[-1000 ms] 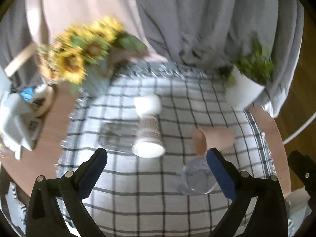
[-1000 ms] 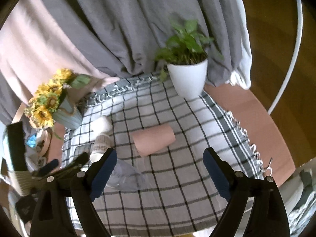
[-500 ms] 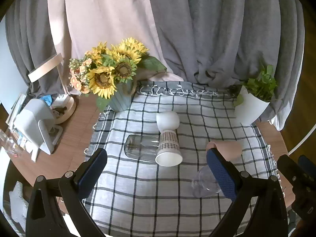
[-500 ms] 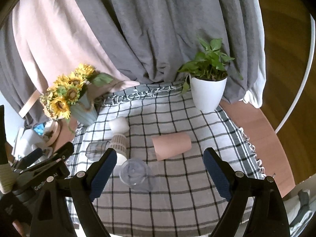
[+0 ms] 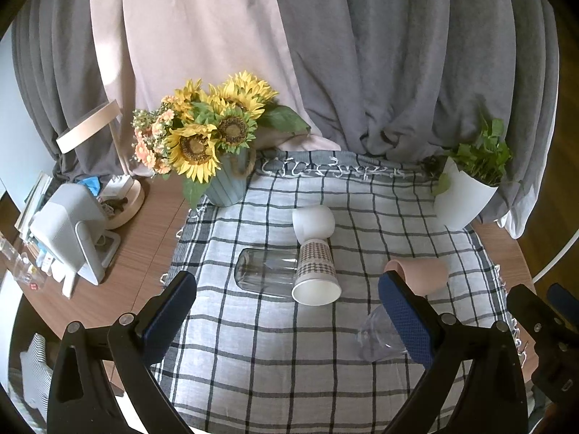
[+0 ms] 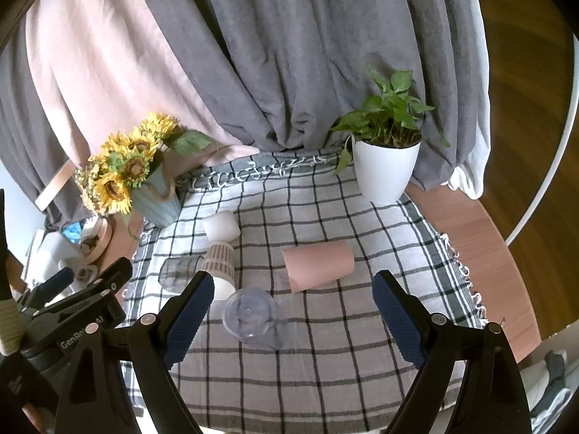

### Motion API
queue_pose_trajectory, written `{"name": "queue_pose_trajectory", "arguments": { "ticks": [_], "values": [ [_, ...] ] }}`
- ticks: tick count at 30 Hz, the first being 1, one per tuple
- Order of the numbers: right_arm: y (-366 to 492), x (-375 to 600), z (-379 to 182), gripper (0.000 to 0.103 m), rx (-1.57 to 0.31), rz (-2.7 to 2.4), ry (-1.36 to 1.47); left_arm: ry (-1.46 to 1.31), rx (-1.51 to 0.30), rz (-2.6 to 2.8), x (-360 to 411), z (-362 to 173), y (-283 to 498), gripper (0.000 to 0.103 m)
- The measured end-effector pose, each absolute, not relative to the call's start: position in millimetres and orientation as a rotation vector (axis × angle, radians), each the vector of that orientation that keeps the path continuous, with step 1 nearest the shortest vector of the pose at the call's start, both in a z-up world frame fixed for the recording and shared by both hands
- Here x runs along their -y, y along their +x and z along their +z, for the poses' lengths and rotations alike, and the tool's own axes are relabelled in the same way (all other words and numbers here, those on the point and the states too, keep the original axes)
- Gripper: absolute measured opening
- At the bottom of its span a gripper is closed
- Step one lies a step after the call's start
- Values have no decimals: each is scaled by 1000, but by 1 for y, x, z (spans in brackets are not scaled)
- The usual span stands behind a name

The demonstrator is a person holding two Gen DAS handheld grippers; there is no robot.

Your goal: Flip cup upside down

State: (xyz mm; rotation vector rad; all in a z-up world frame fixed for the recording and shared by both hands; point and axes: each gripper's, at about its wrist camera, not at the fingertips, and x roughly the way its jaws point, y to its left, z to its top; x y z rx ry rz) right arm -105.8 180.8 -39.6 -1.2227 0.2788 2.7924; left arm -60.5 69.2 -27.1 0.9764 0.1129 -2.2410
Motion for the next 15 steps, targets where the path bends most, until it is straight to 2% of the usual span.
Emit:
{"name": "queue_pose_trajectory", "arguments": {
  "ticks": [15],
  "values": [
    [-108, -180, -42, 89, -277, 2789, -1231, 974, -53, -2251, -69, -25, -58, 103]
  ]
}}
